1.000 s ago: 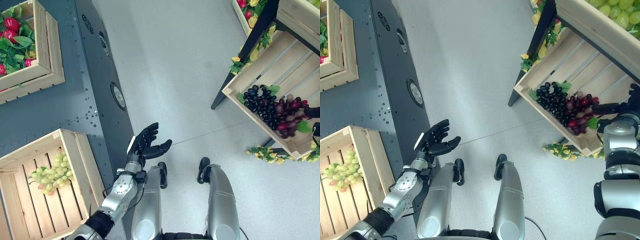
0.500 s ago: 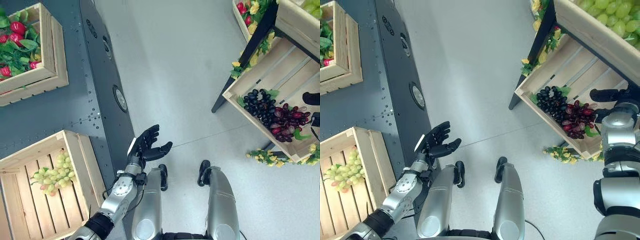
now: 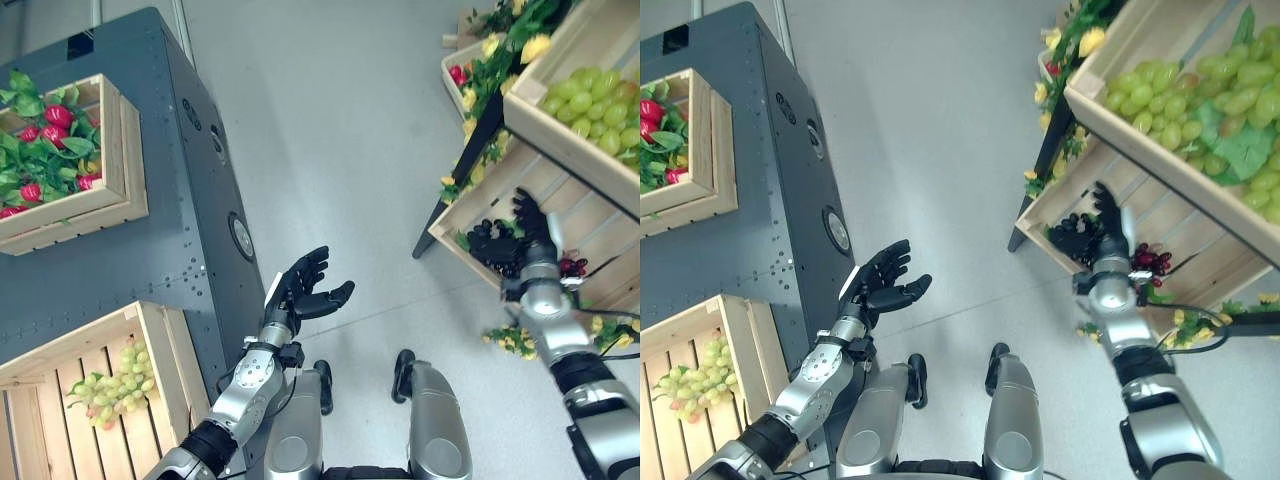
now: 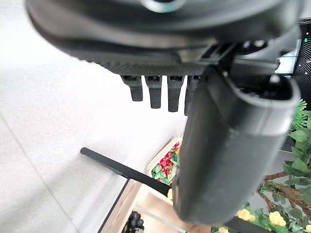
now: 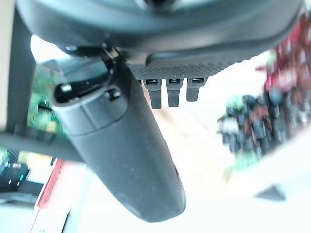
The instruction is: Pick up the fruits from the basket on one side to the basket on the other side
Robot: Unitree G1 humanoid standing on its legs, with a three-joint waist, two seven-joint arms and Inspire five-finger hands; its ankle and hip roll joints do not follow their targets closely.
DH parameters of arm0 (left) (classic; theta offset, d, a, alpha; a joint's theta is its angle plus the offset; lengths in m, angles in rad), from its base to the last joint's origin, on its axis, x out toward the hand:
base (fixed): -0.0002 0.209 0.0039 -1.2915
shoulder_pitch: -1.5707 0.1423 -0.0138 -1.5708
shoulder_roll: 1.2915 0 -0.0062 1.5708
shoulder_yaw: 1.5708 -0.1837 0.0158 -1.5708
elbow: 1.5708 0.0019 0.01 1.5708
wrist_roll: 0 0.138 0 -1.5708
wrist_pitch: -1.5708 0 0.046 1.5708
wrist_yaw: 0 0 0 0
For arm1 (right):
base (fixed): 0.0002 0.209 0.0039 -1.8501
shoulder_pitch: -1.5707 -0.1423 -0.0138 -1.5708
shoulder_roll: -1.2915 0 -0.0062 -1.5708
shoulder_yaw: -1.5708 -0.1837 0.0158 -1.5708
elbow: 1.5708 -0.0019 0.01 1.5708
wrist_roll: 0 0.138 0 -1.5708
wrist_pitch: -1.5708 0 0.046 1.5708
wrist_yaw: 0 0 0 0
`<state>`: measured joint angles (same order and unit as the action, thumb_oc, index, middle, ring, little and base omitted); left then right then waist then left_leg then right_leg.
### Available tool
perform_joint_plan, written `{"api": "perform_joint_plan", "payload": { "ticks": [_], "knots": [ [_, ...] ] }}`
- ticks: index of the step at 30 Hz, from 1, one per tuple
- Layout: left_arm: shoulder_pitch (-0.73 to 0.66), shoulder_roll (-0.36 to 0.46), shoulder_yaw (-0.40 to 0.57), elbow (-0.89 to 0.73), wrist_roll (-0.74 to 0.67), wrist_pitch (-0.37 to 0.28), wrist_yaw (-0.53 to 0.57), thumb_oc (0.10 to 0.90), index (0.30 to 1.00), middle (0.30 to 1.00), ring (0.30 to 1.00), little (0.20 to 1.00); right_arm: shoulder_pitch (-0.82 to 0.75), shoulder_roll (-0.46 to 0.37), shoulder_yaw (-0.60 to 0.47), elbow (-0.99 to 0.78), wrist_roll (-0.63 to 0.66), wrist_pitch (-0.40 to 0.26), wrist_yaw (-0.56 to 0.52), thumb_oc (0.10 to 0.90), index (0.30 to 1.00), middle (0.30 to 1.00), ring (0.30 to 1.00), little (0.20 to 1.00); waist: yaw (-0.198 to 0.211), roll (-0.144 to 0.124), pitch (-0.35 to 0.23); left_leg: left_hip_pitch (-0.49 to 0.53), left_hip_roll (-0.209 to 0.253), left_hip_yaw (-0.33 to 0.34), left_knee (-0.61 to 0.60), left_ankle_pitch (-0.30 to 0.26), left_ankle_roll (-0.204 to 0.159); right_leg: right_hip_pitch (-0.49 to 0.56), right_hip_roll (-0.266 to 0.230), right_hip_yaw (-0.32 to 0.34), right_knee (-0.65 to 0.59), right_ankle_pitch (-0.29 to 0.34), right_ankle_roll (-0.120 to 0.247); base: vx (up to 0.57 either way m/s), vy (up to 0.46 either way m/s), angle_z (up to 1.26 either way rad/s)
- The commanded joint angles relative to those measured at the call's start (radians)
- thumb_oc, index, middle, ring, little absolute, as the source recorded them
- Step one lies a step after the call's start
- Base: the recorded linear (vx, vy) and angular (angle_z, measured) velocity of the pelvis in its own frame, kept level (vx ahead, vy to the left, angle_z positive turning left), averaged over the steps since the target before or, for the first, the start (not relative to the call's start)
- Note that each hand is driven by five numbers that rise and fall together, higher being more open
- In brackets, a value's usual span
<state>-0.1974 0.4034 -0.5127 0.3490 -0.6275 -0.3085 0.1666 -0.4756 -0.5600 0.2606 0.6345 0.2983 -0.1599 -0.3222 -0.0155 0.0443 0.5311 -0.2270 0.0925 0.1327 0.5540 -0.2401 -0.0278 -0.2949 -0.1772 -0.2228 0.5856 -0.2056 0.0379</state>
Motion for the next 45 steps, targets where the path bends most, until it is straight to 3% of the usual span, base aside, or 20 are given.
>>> {"api": "perform_joint_plan", "payload": {
  "ticks": [1,9,15,19,24,29,39,41,43,44,45],
  "knots": [
    [0.006,-0.002,0.040,-0.070,0.047,-0.060,-0.030,0.800,0.900,0.900,0.900,0.900,-0.040,-0.019,-0.002,-0.066,-0.069,-0.136,0.002,0.800,0.900,0.900,0.900,0.900,0.008,-0.042,-0.103,0.042,-0.023,0.091,-0.009,-0.036,0.088,0.117,0.012,0.042,-0.110,0.041,-0.023,0.04,-0.031,0.14],
    [0.023,-0.014,0.063,-0.046,0.060,-0.067,-0.058,0.800,0.900,0.900,0.900,0.900,0.052,0.046,0.026,-0.088,-0.005,-0.151,0.070,0.800,0.900,0.900,0.900,0.900,0.015,-0.047,-0.157,0.114,-0.046,0.072,-0.186,0.054,0.071,0.188,0.034,0.041,-0.267,0.094,-0.019,0.01,-0.023,0.08],
    [0.071,-0.043,0.078,-0.026,0.086,-0.079,-0.049,0.800,0.900,0.900,0.900,0.900,0.189,0.125,0.043,-0.143,0.050,-0.184,0.145,0.800,0.900,0.900,0.900,0.900,0.013,-0.060,-0.241,0.209,-0.062,0.039,-0.397,0.140,0.049,0.277,0.072,0.046,-0.441,0.142,-0.010,0.08,-0.039,0.04],
    [0.094,-0.057,0.084,-0.021,0.100,-0.065,-0.026,0.800,0.900,0.900,0.900,0.900,0.264,0.171,0.070,-0.180,0.042,-0.193,0.187,0.800,0.900,0.900,0.900,0.900,0.011,-0.064,-0.280,0.237,-0.065,0.021,-0.476,0.175,0.041,0.301,0.089,0.048,-0.504,0.163,-0.009,0.04,-0.036,0.02],
    [0.109,-0.082,0.080,0.022,0.116,-0.012,0.004,0.800,0.900,0.900,0.900,0.900,0.311,0.226,0.126,-0.202,0.065,-0.149,0.248,0.800,0.900,0.900,0.900,0.900,0.019,-0.067,-0.314,0.266,-0.063,0.000,-0.563,0.217,0.027,0.339,0.110,0.035,-0.601,0.196,-0.011,0.02,-0.046,0.12],
    [0.111,-0.095,0.078,0.049,0.092,0.002,0.028,0.800,0.900,0.900,0.900,0.900,0.304,0.250,0.175,-0.197,0.068,-0.113,0.277,0.800,0.900,0.900,0.900,0.900,0.038,-0.060,-0.322,0.267,-0.067,-0.029,-0.619,0.254,0.016,0.355,0.123,0.014,-0.644,0.207,-0.017,0.00,-0.049,0.13],
    [0.121,-0.106,0.089,0.041,0.075,-0.006,0.050,0.800,0.900,0.900,0.900,0.900,0.287,0.255,0.215,-0.221,0.029,-0.069,0.210,0.800,0.900,0.900,0.900,0.900,0.081,-0.069,-0.291,0.225,-0.075,-0.070,-0.533,0.241,0.003,0.365,0.111,-0.046,-0.621,0.183,-0.037,0.02,-0.073,0.21],
    [0.124,-0.115,0.095,0.027,0.066,-0.016,0.048,0.800,0.900,0.900,0.900,0.900,0.287,0.254,0.215,-0.246,0.009,-0.066,0.176,0.800,0.900,0.900,0.900,0.900,0.085,-0.084,-0.260,0.153,-0.062,-0.016,-0.361,0.242,-0.012,0.363,0.096,-0.073,-0.599,0.183,-0.052,-0.03,-0.082,0.30],
    [0.104,-0.119,0.091,0.029,0.074,-0.016,0.014,0.800,0.900,0.900,0.900,0.900,0.286,0.241,0.217,-0.257,0.015,-0.074,0.136,0.800,0.900,0.900,0.900,0.900,0.078,-0.075,-0.218,0.089,-0.022,0.061,-0.208,0.262,-0.042,0.383,0.098,-0.106,-0.575,0.165,-0.061,-0.03,-0.092,0.79],
    [0.099,-0.120,0.089,0.031,0.078,-0.015,0.004,0.800,0.900,0.900,0.900,0.900,0.284,0.240,0.218,-0.255,0.018,-0.075,0.127,0.800,0.900,0.900,0.900,0.900,0.075,-0.074,-0.212,0.083,-0.018,0.085,-0.204,0.265,-0.044,0.386,0.096,-0.117,-0.573,0.164,-0.061,0.01,-0.025,1.34],
    [0.082,-0.124,0.078,0.040,0.092,-0.016,-0.031,0.800,0.900,0.900,0.900,0.900,0.274,0.242,0.224,-0.240,0.017,-0.079,0.098,0.800,0.900,0.900,0.900,0.900,0.067,-0.059,-0.193,0.082,-0.007,0.168,-0.246,0.272,-0.054,0.406,0.094,-0.152,-0.556,0.148,-0.054,0.02,0.035,1.44]
  ]
}}
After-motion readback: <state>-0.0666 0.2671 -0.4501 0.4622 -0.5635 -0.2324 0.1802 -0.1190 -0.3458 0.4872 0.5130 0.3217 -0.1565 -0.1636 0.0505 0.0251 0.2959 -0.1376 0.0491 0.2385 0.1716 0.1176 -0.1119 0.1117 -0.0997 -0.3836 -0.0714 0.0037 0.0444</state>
